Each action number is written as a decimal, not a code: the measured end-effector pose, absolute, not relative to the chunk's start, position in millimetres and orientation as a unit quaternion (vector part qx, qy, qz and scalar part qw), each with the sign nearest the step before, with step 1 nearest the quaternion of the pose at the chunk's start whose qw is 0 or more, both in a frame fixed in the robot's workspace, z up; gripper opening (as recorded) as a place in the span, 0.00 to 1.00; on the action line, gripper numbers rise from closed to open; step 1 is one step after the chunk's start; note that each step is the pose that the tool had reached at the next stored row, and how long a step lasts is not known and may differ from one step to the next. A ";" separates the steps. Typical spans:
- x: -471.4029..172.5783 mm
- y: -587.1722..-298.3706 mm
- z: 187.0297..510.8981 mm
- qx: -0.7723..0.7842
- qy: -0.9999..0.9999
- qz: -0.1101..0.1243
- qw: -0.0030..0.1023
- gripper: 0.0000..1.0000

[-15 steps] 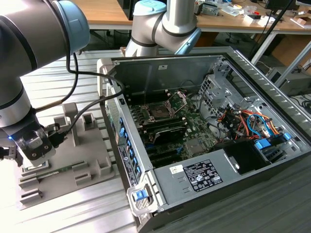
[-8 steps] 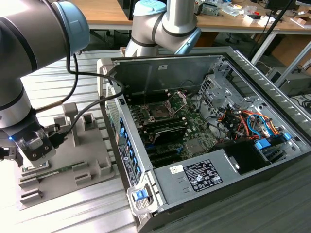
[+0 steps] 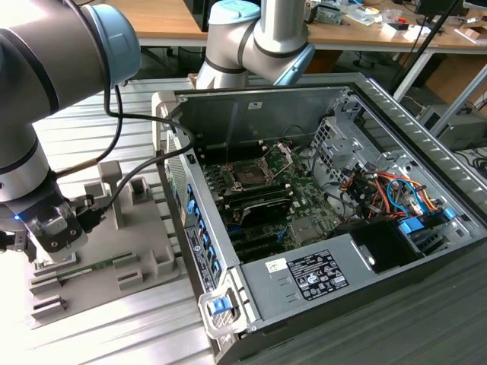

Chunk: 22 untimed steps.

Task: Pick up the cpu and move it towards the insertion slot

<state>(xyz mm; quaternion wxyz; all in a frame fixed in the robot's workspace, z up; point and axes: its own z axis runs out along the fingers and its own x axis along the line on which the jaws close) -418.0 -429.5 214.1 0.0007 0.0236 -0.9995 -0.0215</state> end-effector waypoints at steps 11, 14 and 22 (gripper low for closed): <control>-418.0 -429.5 211.5 0.024 -1.000 -0.020 0.001 0.60; -418.0 -429.5 211.0 0.024 -1.000 -0.020 0.001 0.60; -418.1 -428.9 205.7 0.024 -1.000 -0.019 0.001 0.60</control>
